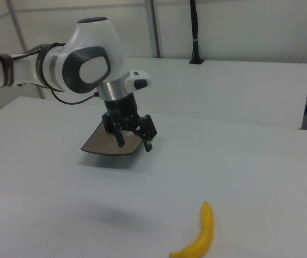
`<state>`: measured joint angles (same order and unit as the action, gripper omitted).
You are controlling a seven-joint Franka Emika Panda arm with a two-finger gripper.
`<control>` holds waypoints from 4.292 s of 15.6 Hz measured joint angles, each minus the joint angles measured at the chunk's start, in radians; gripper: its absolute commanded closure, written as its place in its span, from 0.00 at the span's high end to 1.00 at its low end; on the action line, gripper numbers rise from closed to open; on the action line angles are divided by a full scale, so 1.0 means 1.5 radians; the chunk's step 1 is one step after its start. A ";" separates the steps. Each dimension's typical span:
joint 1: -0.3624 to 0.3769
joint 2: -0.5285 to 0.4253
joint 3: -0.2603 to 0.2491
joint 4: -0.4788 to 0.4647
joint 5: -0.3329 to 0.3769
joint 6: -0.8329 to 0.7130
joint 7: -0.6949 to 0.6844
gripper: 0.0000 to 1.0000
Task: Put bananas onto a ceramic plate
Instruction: 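Move the open gripper over the yellow banana and lower it, then close the gripper on the banana's middle, then lift the banana and carry it over the brown plate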
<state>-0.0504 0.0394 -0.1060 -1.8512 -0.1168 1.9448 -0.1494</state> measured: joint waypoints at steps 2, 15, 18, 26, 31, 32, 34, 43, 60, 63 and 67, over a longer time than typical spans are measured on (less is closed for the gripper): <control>-0.017 0.005 -0.008 0.000 0.000 0.001 -0.026 1.00; -0.156 0.102 -0.016 -0.005 0.000 0.100 -0.184 1.00; -0.190 0.135 -0.017 -0.006 -0.011 0.111 -0.229 1.00; -0.212 0.220 -0.017 -0.007 -0.030 0.196 -0.236 0.77; -0.224 0.256 -0.017 -0.004 -0.056 0.213 -0.239 0.04; -0.225 0.255 -0.017 -0.001 -0.057 0.213 -0.247 0.04; -0.229 0.253 -0.017 0.004 -0.057 0.213 -0.265 0.04; -0.230 0.253 -0.009 0.012 -0.043 0.212 -0.268 0.04; -0.143 0.236 0.130 0.143 0.150 0.114 -0.019 0.05; -0.130 0.236 0.159 0.163 0.161 0.114 0.040 0.07; -0.087 0.241 0.179 0.178 0.171 0.117 0.115 0.07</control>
<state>-0.1803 0.4016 0.1625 -1.5848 0.1392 2.1200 0.0234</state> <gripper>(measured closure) 0.687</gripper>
